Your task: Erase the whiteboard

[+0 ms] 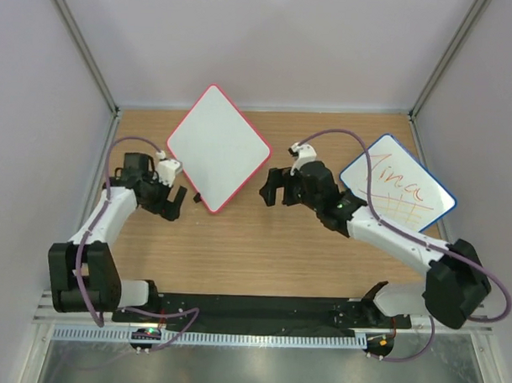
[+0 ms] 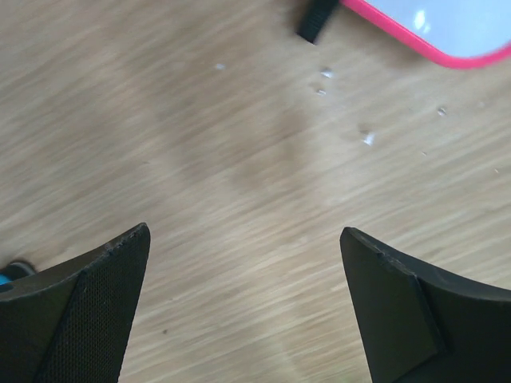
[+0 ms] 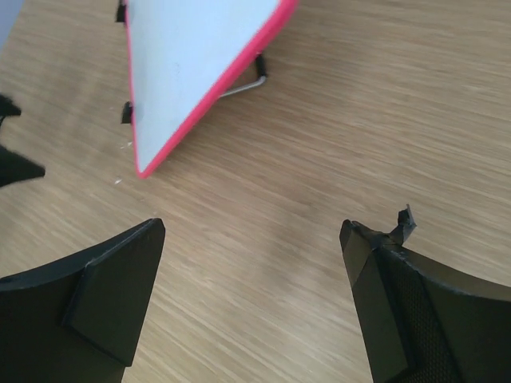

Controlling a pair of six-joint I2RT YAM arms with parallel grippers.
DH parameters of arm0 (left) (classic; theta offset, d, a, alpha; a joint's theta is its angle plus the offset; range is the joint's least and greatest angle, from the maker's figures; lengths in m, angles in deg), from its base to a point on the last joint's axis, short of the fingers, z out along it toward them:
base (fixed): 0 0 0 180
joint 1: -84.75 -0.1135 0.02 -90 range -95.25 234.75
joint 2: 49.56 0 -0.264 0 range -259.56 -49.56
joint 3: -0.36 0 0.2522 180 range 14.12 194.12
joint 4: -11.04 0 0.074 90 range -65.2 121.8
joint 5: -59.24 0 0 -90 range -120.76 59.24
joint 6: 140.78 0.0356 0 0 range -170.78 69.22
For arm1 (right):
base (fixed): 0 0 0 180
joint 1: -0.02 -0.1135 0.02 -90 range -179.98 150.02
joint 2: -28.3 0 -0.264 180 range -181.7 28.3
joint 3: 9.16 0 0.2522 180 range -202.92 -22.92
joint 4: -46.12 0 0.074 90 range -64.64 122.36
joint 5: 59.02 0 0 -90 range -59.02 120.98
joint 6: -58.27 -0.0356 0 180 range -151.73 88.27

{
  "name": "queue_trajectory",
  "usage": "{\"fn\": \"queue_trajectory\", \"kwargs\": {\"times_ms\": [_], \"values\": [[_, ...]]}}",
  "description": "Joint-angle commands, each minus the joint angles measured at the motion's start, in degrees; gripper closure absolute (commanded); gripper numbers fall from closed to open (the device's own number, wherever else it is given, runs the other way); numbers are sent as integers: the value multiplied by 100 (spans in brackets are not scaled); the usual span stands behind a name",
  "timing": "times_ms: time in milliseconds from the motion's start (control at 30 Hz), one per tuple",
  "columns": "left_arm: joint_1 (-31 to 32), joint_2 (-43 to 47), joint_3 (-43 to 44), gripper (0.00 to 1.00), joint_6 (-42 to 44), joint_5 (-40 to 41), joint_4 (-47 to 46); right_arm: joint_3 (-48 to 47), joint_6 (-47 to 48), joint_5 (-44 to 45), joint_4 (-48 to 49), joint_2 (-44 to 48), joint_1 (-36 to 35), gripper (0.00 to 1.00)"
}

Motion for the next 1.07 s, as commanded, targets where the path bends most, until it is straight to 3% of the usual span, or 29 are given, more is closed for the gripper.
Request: {"fn": "queue_trajectory", "kwargs": {"times_ms": [0,133,367,500,667,1033], "values": [[640,353,-397,0,-235,542,-115,393,139,1455,-749,769,72,0],[818,696,-731,0,-165,639,-185,1280,-54,1916,-943,1822,361,0],[835,1636,-1760,0,-95,1140,-599,2133,-336,2258,-1163,2755,696,0],[827,1997,-1892,0,-147,1281,-642,2239,-336,2250,-1216,2950,705,0],[827,1814,-1857,0,-200,1404,-704,2231,-520,2644,-1295,2968,705,0],[827,1681,-1822,0,-261,1413,-748,2406,-292,2285,-1111,3389,696,0]]}}
